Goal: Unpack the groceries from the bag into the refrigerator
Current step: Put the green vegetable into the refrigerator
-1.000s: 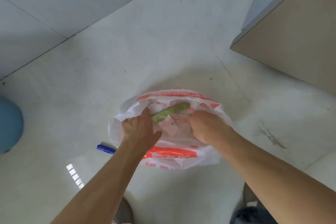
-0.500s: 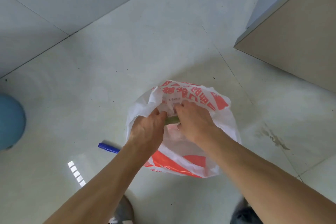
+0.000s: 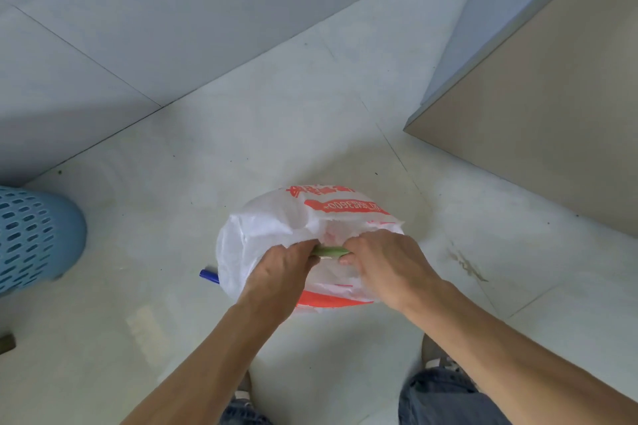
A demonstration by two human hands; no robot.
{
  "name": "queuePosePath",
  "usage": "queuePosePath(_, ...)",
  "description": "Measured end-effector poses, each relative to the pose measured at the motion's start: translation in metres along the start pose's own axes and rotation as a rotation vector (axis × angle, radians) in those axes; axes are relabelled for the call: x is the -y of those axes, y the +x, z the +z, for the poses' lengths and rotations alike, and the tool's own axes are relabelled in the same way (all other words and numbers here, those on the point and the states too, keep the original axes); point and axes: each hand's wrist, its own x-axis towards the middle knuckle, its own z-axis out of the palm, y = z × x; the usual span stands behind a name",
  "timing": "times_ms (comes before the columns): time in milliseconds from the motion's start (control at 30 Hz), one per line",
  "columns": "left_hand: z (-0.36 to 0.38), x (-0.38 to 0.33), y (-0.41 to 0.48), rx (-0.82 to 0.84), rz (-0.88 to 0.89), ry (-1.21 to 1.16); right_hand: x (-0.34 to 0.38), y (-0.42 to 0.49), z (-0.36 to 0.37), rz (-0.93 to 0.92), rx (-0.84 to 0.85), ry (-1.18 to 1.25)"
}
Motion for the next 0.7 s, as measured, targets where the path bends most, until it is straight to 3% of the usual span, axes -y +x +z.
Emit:
queuePosePath(200,-0.008,-0.008,-0.008,0.098,0.107,-0.106,-0.007,-0.013,0.001,0.043,-0.015,0.095)
queuePosePath(300,-0.012,-0.010,-0.018,0.109,0.135,-0.213,-0.008,-0.018,0.001,0.020,0.149,0.148)
queuePosePath(400,-0.014,-0.010,-0.030,0.127,0.059,-0.362,-0.002,-0.022,0.006,0.024,0.241,0.149)
queuePosePath(533,-0.015,-0.004,-0.044,0.075,-0.042,-0.481,0.006,-0.023,0.019,0.064,0.221,0.267)
queuePosePath(600,-0.016,0.006,-0.048,0.001,-0.144,-0.576,0.010,-0.022,0.023,0.100,0.233,0.377)
queuePosePath(700,-0.022,0.019,-0.052,0.022,-0.323,-0.742,0.018,-0.022,0.028,0.150,0.226,0.513)
